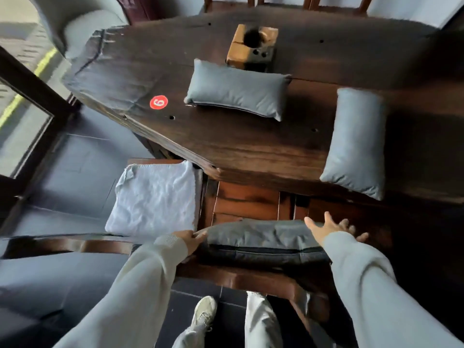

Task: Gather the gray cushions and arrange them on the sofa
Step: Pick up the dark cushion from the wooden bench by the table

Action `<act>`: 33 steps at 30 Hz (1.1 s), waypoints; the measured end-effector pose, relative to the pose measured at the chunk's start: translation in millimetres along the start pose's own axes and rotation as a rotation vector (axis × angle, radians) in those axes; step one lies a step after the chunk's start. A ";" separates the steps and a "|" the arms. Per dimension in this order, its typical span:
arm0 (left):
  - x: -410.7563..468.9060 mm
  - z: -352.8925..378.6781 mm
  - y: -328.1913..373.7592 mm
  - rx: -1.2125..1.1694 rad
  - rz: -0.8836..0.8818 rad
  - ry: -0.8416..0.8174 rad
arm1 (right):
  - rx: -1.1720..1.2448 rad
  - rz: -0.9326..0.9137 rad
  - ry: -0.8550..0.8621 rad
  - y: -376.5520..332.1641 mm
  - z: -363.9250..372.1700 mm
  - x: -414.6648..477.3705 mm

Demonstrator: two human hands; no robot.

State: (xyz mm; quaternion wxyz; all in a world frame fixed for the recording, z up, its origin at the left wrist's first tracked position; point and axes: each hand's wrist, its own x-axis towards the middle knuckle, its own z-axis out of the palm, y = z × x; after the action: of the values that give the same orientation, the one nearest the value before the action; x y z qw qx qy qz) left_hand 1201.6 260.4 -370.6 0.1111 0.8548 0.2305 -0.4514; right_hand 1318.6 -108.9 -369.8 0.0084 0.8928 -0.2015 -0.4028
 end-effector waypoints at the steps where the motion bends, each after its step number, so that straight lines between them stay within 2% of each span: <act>1: 13.0 5.1 11.4 -0.014 -0.052 -0.040 | -0.008 -0.009 -0.069 -2.6 4.5 25.3; 4: 34.7 16.9 30.1 -0.066 -0.170 -0.076 | -0.039 -0.011 -0.193 -1.2 35.5 69.1; 9: 62.5 14.0 49.0 -0.051 -0.277 -0.141 | 0.095 0.038 -0.360 2.5 66.8 99.6; 12: 75.2 7.8 61.7 -0.008 -0.324 -0.201 | 0.133 0.032 -0.404 1.2 63.2 118.2; 16: 82.2 11.1 64.3 0.011 -0.302 -0.217 | 0.141 0.019 -0.435 2.9 55.0 131.9; 21: 54.1 -0.2 61.9 -0.067 -0.276 -0.122 | 0.084 0.017 -0.334 -1.1 40.2 99.9; 26: 17.5 -47.4 60.2 -0.135 -0.205 -0.011 | 0.045 -0.006 -0.343 -7.8 4.2 67.2; 28: -23.9 -74.5 29.2 -0.155 -0.226 0.040 | -0.003 -0.096 -0.315 -26.3 -14.3 31.0; 29: -23.4 -85.8 33.2 -0.126 -0.211 0.053 | -0.022 -0.079 -0.314 -28.4 -21.1 27.8; 31: -78.6 -100.0 -13.2 -0.186 -0.254 0.148 | -0.056 -0.226 -0.238 -51.6 -28.3 -20.2; 32: -82.1 -107.3 -11.7 -0.190 -0.233 0.175 | -0.051 -0.219 -0.246 -54.9 -31.5 -18.0; 33: -115.9 -104.7 -42.7 -0.230 -0.233 0.222 | -0.056 -0.272 -0.211 -69.4 -30.9 -48.3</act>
State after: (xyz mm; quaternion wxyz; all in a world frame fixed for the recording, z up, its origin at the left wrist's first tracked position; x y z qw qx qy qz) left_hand 1199.6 305.2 -215.0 0.1289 0.8487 0.3887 -0.3347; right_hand 1336.7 -32.1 -326.7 -0.0425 0.8641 -0.0670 -0.4971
